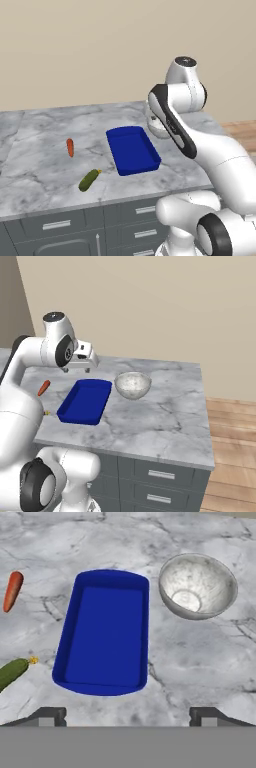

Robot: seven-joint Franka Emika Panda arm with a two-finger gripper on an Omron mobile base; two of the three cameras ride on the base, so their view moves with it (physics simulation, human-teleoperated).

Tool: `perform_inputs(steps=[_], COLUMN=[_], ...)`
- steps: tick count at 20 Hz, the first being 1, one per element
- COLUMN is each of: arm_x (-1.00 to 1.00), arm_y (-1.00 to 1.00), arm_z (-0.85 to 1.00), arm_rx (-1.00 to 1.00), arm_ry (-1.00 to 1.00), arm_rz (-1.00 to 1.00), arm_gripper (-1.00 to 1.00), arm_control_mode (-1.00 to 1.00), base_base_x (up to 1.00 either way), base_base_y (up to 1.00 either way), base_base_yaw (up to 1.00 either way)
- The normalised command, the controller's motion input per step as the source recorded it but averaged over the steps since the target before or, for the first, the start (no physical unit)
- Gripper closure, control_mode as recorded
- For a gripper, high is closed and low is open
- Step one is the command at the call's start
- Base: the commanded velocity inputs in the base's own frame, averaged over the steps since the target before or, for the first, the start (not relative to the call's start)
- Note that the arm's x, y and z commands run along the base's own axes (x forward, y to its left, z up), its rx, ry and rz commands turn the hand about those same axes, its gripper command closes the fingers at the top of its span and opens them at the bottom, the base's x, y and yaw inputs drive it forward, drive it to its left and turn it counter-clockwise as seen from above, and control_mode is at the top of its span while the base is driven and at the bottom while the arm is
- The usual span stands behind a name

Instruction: Place the two vegetables and bowl onto the tray for setting up a vegetable dip station.

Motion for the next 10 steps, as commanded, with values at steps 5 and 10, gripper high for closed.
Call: perform_inputs(steps=[5, 10], arm_x=[0.36, 0.37], arm_y=[-0.02, -0.06], arm_z=[-0.08, -0.06], arm_rx=[0.06, 0.02], arm_ry=[0.09, 0.11], arm_rz=[0.01, 0.02], arm_gripper=[-1.00, -1.00], arm_control_mode=[-1.00, -1.00], base_base_x=[0.00, 0.00], base_base_y=[0.00, 0.00], base_base_yaw=[0.00, 0.00])
